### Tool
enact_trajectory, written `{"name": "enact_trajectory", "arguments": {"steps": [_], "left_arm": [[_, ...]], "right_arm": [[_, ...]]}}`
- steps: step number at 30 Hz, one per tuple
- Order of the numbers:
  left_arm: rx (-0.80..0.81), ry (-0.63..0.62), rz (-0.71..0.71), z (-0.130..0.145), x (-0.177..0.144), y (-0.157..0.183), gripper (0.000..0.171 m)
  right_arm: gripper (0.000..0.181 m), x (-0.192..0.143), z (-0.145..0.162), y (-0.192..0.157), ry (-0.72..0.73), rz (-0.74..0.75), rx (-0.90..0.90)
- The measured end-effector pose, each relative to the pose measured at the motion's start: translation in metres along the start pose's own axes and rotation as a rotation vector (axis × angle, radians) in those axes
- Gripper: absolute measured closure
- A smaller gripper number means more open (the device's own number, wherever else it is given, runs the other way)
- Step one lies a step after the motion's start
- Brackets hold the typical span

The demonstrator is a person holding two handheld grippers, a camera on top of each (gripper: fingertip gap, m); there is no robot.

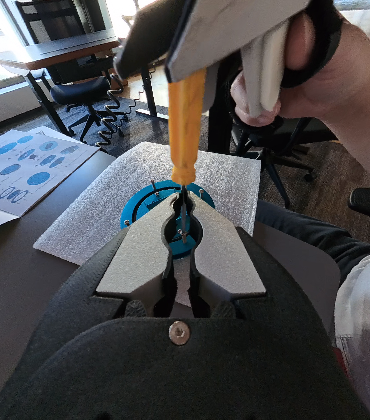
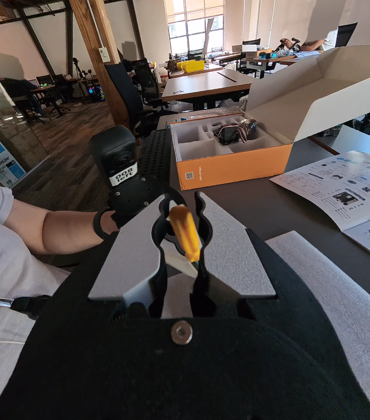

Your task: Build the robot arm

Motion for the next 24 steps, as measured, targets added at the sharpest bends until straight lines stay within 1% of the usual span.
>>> {"name": "enact_trajectory", "arguments": {"steps": [2,3,4,7,10,13,15,18,21,24], "left_arm": [[-0.008,0.004,-0.012,0.0002,0.0001,-0.0018,0.170],[-0.012,0.005,0.001,0.0002,0.0005,-0.0014,0.169],[-0.014,0.004,0.008,0.0004,0.0003,-0.0012,0.169],[-0.006,-0.003,0.005,0.0004,0.0008,-0.0011,0.169],[-0.004,-0.003,-0.007,0.0014,0.0010,-0.0023,0.170],[-0.015,0.006,0.007,0.0015,0.0004,-0.0029,0.169],[-0.007,0.008,0.008,0.0009,0.0001,-0.0026,0.169],[-0.005,0.013,0.016,0.0008,-0.0005,-0.0035,0.169],[-0.023,0.020,0.040,0.0002,-0.0002,-0.0025,0.169],[-0.015,0.022,0.031,0.0001,-0.0008,-0.0047,0.169]], "right_arm": [[0.156,0.0007,0.0027,-0.0010,-0.011,-0.002,-0.001],[0.157,0.0008,0.0036,-0.0011,-0.011,-0.002,0.000],[0.163,0.0008,0.0050,-0.0010,-0.015,-0.004,0.001],[0.163,0.0003,0.0055,0.0000,-0.017,0.007,0.011],[0.163,-0.0033,0.0064,0.0026,-0.009,0.070,-0.011],[0.163,-0.0061,0.0085,0.0031,0.027,0.114,0.024],[0.163,-0.0066,0.0090,0.0017,0.034,0.171,0.004],[0.164,-0.0045,0.0076,-0.0002,-0.001,0.273,-0.015],[0.164,-0.0007,0.0062,-0.0018,-0.058,0.341,-0.003],[0.164,-0.0008,0.0053,-0.0041,-0.106,0.368,-0.013]]}}
Point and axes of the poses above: each gripper's, where its closed fingertips meet, x out along the fingers, z out of its underside, y = z × x across the jaws, the point moved 4 cm from there along -x, back along the fingers, and after that the axes turned 6 degrees about -y, right-handed, at the moved point
